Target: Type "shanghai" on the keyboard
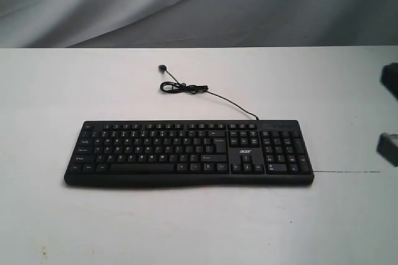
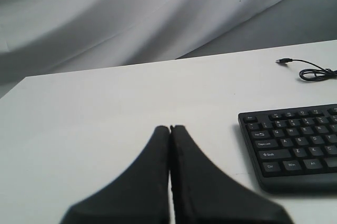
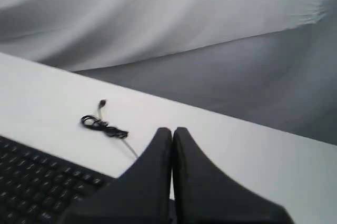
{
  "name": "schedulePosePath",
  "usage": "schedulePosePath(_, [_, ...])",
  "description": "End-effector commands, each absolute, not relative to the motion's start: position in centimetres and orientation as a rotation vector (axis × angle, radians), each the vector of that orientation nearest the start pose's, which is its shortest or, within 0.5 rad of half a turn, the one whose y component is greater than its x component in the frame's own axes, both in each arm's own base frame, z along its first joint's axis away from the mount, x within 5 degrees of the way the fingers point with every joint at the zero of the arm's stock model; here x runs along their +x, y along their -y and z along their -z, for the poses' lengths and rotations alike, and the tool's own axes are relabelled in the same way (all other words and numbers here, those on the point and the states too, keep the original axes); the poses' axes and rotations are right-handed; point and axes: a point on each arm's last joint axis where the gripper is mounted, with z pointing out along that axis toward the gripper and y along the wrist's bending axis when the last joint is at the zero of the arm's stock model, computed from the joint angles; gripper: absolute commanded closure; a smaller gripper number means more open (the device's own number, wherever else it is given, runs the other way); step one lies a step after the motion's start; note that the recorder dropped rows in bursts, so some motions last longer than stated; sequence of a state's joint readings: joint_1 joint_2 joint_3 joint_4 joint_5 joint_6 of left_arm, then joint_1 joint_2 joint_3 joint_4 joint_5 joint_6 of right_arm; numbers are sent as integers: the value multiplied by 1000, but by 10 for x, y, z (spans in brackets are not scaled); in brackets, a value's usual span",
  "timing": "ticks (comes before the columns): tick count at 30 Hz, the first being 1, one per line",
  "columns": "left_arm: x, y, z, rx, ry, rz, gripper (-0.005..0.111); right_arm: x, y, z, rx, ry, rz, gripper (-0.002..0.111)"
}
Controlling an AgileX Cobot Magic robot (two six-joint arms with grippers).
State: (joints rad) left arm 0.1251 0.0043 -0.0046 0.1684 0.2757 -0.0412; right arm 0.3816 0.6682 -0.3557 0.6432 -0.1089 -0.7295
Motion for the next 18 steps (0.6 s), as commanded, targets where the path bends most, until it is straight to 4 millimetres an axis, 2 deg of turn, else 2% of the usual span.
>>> schedulePosePath(1, [54,-10,-189,-34,-1750,-208,107,112,-23,-292,-256,-1597,-56,108])
schedulePosePath(4, [54,-10,-189,-34,-1750,-208,107,89,-7,-293,-181,-1532,61,108])
schedulePosePath(8, [54,-10,-189,-34,-1750,-208,107,71,-1,-285,-125,-1530,130,108])
schedulePosePath(15, [54,-10,-189,-34,-1750,-208,107,74,-1,-280,-120,-1568,134,108])
schedulePosePath(18, [54,-10,-189,-34,-1750,-208,107,79,0,-270,-120,-1620,133,108])
